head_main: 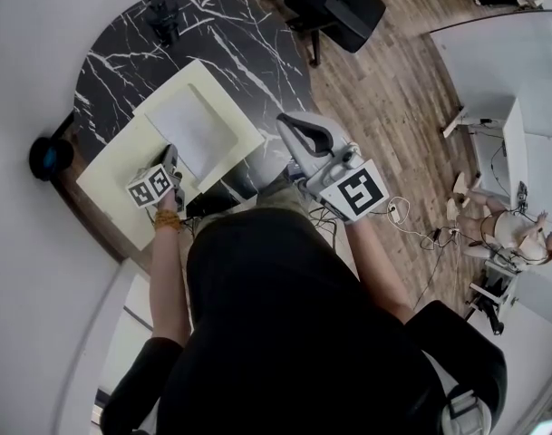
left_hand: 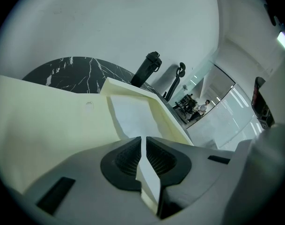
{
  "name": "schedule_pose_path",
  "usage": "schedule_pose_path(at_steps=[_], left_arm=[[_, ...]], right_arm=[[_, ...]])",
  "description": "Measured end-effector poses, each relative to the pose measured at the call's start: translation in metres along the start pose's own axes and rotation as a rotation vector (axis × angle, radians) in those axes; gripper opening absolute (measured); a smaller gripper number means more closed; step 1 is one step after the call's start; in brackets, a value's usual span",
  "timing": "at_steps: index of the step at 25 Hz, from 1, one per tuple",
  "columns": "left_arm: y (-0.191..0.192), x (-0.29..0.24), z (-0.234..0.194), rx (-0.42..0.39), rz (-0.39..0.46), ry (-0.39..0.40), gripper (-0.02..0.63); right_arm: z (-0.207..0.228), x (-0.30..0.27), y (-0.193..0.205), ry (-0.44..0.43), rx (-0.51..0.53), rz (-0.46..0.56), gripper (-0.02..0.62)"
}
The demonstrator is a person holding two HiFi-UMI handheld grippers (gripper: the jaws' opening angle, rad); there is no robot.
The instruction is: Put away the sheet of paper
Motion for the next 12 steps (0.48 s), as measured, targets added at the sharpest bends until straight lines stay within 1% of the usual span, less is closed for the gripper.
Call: schedule_pose_path(at_steps=[7,12], left_arm=[[0.003,0.018,-0.001,-0.036,0.023,-0.022,0.043],[0.005,0.031,0.008,-0.078,0.037,-0.017,0.043]], right_arm=[[-0.006,0.002,-0.002,-0.010,0.013,0.008,-0.002],[-0.012,0.004,-0.003,-0.018,0.020,0.014,-0.002]])
Point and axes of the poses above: the fingertips, and each gripper's own axes: x backward along the fingers, z to its right, y out of its underside, the point moved 5 cm from there along x, backward along the fingers, and after that the axes turned 3 degrees about -x, right-handed, at the moved point
